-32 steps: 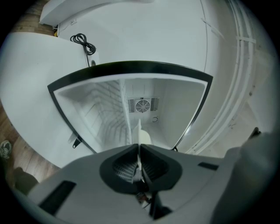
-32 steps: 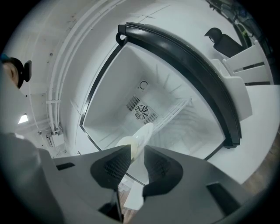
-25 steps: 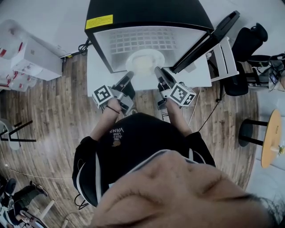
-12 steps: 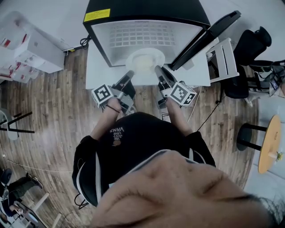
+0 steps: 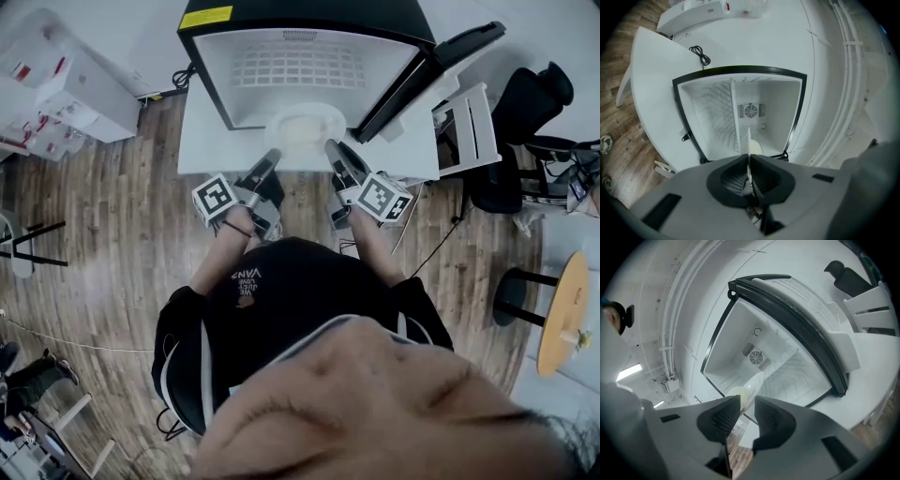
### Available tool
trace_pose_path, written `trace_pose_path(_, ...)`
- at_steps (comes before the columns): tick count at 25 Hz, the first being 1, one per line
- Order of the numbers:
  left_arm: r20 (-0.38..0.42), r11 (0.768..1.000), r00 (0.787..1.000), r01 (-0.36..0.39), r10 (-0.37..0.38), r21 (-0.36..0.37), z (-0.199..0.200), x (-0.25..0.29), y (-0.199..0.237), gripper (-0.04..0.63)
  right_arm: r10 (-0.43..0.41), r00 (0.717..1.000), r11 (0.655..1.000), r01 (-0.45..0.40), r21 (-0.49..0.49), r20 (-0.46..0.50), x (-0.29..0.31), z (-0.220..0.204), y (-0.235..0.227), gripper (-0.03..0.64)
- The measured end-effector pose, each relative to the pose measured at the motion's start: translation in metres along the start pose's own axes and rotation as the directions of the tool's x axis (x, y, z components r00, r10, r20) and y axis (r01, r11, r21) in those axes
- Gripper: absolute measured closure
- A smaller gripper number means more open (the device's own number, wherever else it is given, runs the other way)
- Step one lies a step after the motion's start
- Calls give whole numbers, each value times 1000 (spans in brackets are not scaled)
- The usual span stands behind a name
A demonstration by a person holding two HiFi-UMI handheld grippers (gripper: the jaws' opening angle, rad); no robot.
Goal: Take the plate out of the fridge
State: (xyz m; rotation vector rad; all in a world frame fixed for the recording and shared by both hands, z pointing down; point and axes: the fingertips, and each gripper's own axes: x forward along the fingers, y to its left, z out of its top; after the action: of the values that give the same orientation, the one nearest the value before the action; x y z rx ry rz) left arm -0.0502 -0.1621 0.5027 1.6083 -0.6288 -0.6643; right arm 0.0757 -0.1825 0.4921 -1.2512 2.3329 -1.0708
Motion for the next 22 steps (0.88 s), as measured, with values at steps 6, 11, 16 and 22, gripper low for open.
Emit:
trace_pose_path(6, 15, 1000, 1000, -3, 3, -1, -17, -6, -2, 565, 15, 1000, 1000, -15, -8, -11, -16, -2, 1, 517)
trace_pose_path(11, 23, 1000, 1000, -5, 5, 1, -32, -12, -5, 565, 23, 1000, 1000, -22, 1, -18, -31, -6, 2, 517)
trace_pose_path(16, 34, 1000, 999, -15, 15, 3, -45, -19, -5, 565, 30, 999, 1000, -30, 2, -25, -43, -10, 2, 517)
trace_pose_path(22, 61, 1000, 998, -8, 7, 10, -59, -27, -8, 565, 51, 998, 999, -51, 0, -38, -56, -14, 4, 517)
